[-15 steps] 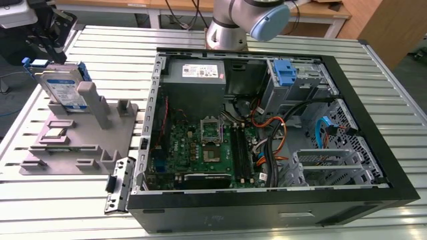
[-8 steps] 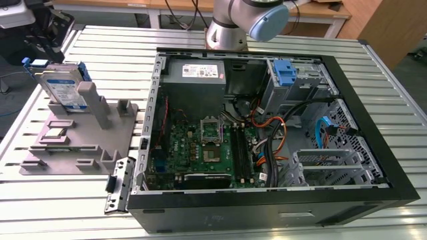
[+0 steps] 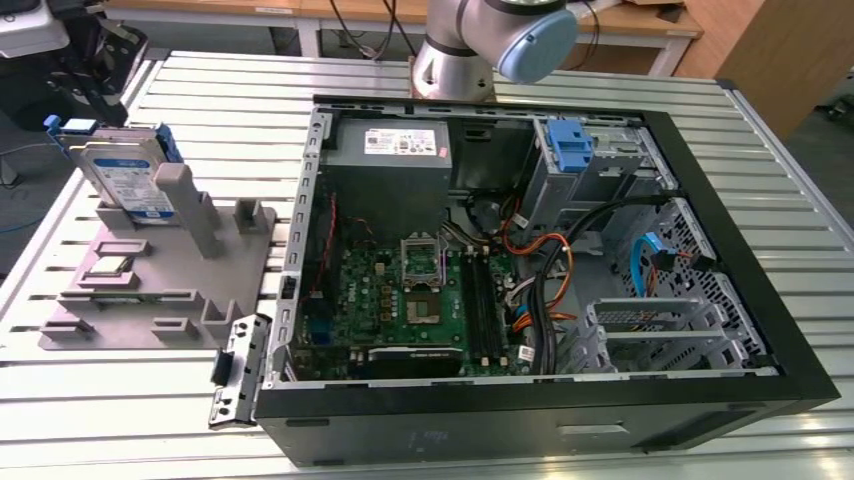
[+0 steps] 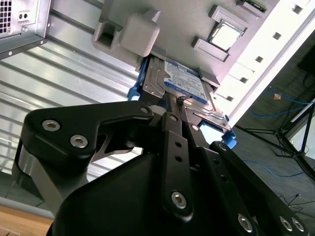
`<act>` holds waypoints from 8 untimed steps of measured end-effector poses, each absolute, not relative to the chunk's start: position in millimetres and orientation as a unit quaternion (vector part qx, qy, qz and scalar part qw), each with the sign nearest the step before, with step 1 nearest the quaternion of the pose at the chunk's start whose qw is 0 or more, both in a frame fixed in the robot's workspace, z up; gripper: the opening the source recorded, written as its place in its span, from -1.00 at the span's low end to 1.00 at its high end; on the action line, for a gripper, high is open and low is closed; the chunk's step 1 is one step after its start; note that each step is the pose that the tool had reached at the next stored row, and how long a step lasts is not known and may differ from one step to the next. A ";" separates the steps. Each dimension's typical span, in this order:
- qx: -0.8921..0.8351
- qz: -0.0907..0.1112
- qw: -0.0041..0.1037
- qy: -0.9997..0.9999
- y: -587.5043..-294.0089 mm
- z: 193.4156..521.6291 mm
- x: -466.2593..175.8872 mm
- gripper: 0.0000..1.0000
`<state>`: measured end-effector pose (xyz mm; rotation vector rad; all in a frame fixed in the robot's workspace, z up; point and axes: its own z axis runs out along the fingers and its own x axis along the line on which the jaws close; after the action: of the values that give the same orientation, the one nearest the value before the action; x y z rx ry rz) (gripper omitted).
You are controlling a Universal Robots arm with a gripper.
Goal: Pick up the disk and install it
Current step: 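Reach for the disk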
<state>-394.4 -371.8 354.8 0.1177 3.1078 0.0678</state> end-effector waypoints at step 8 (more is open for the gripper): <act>0.038 0.022 0.015 0.999 -371.5 354.3 -399.9 -0.80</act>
<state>-399.9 -371.5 354.3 0.1176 3.1078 0.0678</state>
